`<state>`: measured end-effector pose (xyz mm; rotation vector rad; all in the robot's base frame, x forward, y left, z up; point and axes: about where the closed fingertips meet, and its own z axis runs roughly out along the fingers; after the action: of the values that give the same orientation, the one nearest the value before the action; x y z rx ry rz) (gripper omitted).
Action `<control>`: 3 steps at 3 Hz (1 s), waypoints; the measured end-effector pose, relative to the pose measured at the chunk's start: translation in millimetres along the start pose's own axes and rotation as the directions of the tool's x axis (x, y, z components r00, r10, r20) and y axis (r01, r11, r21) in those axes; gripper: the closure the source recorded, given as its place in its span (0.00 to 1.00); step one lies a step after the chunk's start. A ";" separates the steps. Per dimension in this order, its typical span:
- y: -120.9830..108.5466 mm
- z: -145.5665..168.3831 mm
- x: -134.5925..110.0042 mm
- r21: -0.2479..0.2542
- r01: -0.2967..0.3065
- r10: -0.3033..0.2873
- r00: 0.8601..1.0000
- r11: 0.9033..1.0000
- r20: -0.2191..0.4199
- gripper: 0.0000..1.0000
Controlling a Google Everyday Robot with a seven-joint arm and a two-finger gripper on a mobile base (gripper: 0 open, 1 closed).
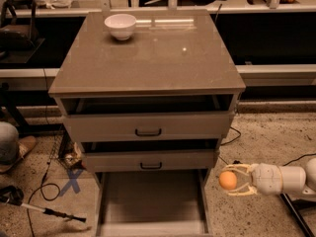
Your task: Pick orange from bottom drawer and place on counter
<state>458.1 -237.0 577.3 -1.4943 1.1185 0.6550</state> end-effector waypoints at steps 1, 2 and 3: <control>0.0 0.0 0.0 0.000 0.000 0.000 1.000 1.000 0.000 1.00; -17.8 -2.3 -45.6 -0.027 0.067 -0.068 0.998 0.997 -0.016 1.00; -50.8 -3.8 -126.8 -0.060 0.180 -0.184 0.980 0.982 -0.070 1.00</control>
Offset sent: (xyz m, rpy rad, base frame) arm -0.0088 0.0315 0.1779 -0.1410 -0.2092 0.1077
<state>452.4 -206.1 710.3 -1.6563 1.0127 0.5086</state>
